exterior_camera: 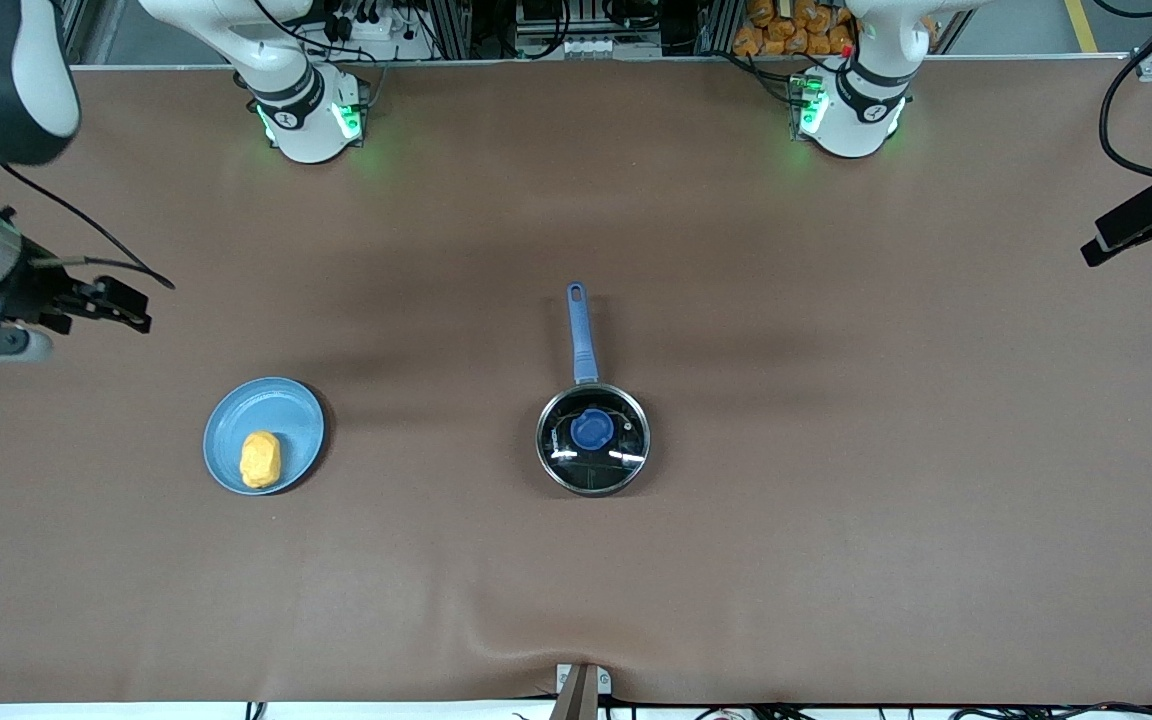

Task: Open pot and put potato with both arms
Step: 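Reach the right gripper down to the yellow potato on the plate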

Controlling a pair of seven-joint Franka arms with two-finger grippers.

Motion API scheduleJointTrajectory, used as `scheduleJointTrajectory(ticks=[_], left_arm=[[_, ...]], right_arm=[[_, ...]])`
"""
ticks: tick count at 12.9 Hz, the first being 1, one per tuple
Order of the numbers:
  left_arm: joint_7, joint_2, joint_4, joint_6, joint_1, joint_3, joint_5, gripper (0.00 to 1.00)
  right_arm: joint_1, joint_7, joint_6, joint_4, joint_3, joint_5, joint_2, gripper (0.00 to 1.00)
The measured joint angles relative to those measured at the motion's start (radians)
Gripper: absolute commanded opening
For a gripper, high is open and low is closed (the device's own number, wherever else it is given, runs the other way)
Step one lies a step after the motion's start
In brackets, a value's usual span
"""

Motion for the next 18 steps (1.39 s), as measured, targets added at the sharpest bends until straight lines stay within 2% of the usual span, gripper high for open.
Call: scheduleJointTrajectory(ticks=[3, 5, 10, 13, 18], left_arm=[[0.0, 0.0, -0.001, -0.002, 0.0, 0.0, 0.0, 1.0], [0.0, 0.0, -0.003, -0.003, 0.0, 0.0, 0.0, 1.0], [0.0, 0.001, -0.009, -0.004, 0.0, 0.0, -0.001, 1.0], [0.0, 0.013, -0.018, -0.004, -0.006, -0.006, -0.003, 1.0], [-0.037, 0.066, -0.022, 0.025, -0.063, -0.014, -0.043, 1.0]], right_arm=[[0.0, 0.0, 0.017, 0.009, 0.001, 0.001, 0.082, 1.0], [0.002, 0.0, 0.076, 0.015, 0.003, 0.005, 0.143, 1.0], [0.002, 0.001, 0.224, 0.019, 0.005, 0.067, 0.301, 1.0], [0.002, 0.002, 0.291, 0.021, 0.005, 0.136, 0.398, 1.0], [0.002, 0.002, 0.468, 0.024, 0.006, 0.17, 0.538, 1.0]])
